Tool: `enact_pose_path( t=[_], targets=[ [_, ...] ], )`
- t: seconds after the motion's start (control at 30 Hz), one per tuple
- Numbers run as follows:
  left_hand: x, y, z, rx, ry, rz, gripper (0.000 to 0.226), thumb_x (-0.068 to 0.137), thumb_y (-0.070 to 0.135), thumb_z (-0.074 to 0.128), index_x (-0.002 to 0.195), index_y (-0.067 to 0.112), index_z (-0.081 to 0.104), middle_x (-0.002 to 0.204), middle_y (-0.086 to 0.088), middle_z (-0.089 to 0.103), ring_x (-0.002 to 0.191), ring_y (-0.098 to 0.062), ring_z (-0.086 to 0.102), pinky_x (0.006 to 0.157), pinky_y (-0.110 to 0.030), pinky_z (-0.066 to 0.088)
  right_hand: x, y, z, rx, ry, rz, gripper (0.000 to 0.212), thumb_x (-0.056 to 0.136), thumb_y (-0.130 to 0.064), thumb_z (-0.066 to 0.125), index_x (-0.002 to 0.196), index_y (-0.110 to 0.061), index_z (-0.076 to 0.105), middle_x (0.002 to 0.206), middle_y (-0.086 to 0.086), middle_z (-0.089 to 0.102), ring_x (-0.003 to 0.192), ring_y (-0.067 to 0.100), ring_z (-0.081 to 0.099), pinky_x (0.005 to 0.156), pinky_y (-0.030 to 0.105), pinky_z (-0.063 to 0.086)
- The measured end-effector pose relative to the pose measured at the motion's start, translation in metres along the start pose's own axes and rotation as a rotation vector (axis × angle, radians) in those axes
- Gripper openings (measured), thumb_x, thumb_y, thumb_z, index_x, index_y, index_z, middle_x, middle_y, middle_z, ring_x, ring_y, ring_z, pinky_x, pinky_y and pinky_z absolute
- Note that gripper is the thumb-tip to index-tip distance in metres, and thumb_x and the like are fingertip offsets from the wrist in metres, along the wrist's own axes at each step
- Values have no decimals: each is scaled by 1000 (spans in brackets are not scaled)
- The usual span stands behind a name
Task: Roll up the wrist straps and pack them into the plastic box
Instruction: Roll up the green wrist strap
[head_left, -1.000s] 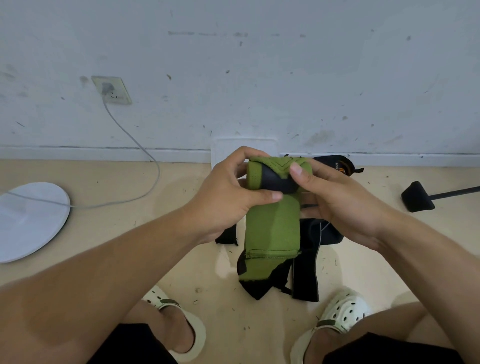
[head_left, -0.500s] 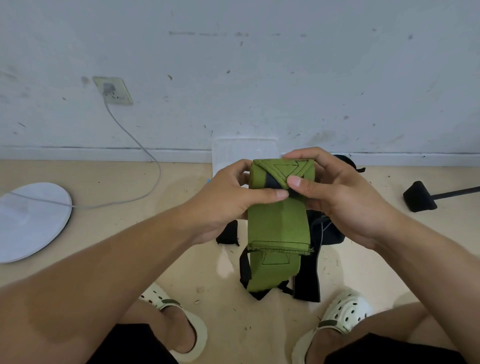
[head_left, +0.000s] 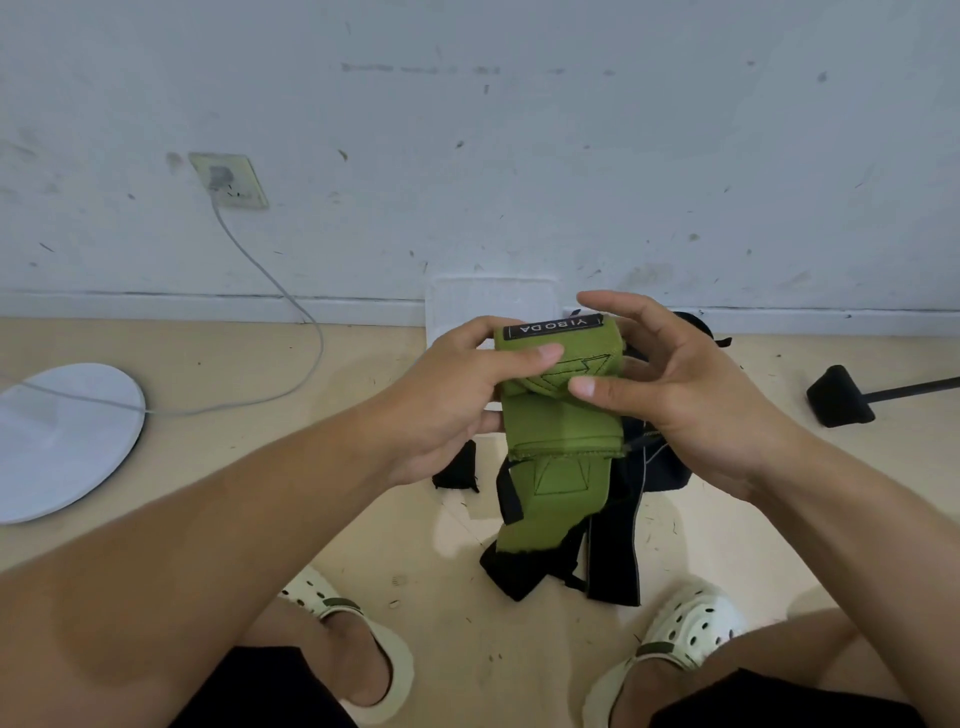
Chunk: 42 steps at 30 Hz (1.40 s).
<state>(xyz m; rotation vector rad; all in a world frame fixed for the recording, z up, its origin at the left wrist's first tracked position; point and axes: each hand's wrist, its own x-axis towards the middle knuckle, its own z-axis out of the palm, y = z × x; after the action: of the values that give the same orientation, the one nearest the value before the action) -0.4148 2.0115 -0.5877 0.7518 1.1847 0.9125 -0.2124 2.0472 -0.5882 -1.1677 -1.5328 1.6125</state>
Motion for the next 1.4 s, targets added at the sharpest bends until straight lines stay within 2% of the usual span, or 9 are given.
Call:
enact_pose_path(
  t=[0.1, 0.27, 0.47, 0.67, 0.83, 0.93, 1.13, 1.23, 1.4],
  targets=[
    [3, 0, -3, -31, 42, 32, 42, 89, 11, 78, 128, 14, 63, 122, -13, 74, 100, -23, 77, 86, -40, 61, 2, -5, -3, 72, -25, 79, 65, 73, -32, 79, 136, -30, 62, 128, 1, 71, 108, 22, 75, 88, 38, 60],
    [3, -3, -3, -47, 45, 83, 45, 84, -2, 78, 123, 16, 65, 118, -11, 71, 103, -25, 76, 91, -41, 62, 3, -3, -2, 96, -110, 187, 56, 84, -49, 67, 132, -21, 66, 127, 9, 73, 116, 35, 70, 103, 50, 55],
    [2, -4, -3, -15, 26, 103, 50, 82, -6, 79, 124, 17, 63, 128, -15, 67, 114, -31, 72, 91, -39, 63, 3, -1, -3, 90, -94, 163, 48, 88, -33, 68, 132, -16, 64, 122, 14, 75, 114, 36, 72, 102, 50, 56],
    [4, -3, -7, 10, -66, 21, 51, 84, 1, 80, 130, 15, 63, 124, -7, 74, 110, -20, 75, 92, -34, 61, 3, -1, -2, 93, -78, 98, 46, 85, -24, 70, 130, -14, 63, 122, 12, 74, 106, 30, 73, 95, 49, 60],
    [7, -5, -15, 294, -117, 28, 73, 76, -1, 88, 138, 25, 59, 123, -3, 75, 110, -21, 75, 102, -45, 57, 3, -1, -3, 92, -41, 59, 45, 86, -23, 70, 129, -15, 63, 121, 13, 74, 113, 34, 72, 98, 53, 58],
    [9, -6, -22, 492, -85, 72, 81, 75, -14, 80, 137, 32, 58, 123, -5, 72, 90, -19, 76, 103, -49, 56, 3, -1, -4, 88, -25, 60, 45, 86, -23, 69, 130, -15, 63, 122, 12, 74, 114, 36, 71, 103, 58, 54],
    [12, -6, -31, 854, -86, 130, 74, 83, -9, 71, 137, 37, 52, 101, 7, 72, 74, -10, 68, 73, -28, 55, 3, 0, -4, 77, -16, 69, 48, 83, -25, 71, 130, -18, 63, 122, 9, 75, 114, 32, 72, 104, 59, 53],
    [14, -6, -36, 932, -45, 98, 66, 86, -9, 65, 134, 35, 54, 98, 16, 72, 89, -7, 70, 75, -23, 55, 3, 0, -5, 86, 2, 69, 47, 83, -24, 71, 129, -17, 64, 122, 10, 75, 114, 35, 72, 104, 60, 52],
    [18, -8, -43, 1001, 135, 120, 66, 89, -12, 49, 139, 30, 53, 122, 10, 66, 123, -11, 57, 85, -16, 45, 4, 0, -5, 86, -9, 66, 48, 83, -24, 71, 129, -17, 63, 122, 10, 75, 115, 34, 71, 104, 59, 53]
  ],
)
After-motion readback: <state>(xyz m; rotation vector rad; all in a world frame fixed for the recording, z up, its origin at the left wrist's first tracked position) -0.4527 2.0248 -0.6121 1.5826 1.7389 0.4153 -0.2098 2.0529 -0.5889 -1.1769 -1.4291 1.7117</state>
